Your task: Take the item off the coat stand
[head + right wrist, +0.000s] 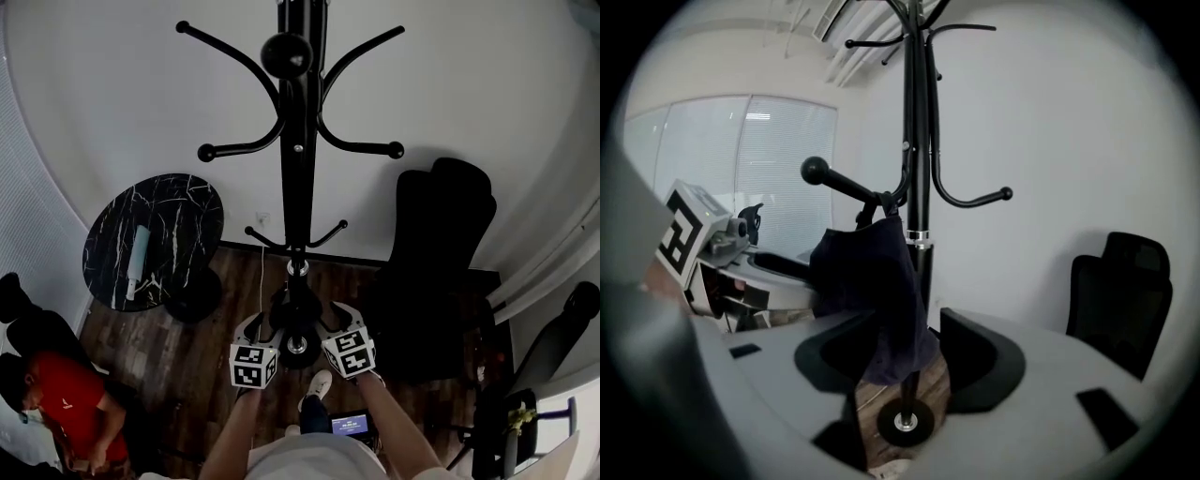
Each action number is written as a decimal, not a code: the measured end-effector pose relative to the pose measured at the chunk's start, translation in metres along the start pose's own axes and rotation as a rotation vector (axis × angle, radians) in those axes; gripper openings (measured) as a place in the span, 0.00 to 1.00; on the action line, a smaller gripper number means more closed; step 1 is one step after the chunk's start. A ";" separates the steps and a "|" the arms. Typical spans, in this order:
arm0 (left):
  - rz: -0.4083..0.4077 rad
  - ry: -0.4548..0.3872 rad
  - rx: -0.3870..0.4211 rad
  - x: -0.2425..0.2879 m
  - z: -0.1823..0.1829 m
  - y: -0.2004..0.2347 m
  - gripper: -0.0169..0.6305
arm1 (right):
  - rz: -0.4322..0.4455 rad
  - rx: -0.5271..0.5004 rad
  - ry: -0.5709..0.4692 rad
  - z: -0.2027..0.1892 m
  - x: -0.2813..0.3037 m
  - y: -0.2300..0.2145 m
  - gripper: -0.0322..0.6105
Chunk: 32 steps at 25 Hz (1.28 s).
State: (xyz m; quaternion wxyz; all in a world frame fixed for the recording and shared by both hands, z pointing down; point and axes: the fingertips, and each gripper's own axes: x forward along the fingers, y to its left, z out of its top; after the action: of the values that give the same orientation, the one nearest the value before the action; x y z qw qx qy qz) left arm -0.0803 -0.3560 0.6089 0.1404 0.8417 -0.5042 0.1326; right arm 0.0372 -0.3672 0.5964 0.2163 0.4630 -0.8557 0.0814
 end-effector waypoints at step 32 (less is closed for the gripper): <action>-0.113 0.027 -0.047 0.006 -0.003 -0.015 0.07 | 0.019 0.006 -0.004 0.002 0.007 0.008 0.10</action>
State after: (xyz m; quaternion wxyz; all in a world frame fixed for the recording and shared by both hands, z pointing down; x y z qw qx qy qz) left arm -0.0644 -0.3527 0.6122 0.1743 0.8635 -0.4568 0.1241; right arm 0.0265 -0.3690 0.5985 0.2125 0.4558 -0.8602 0.0850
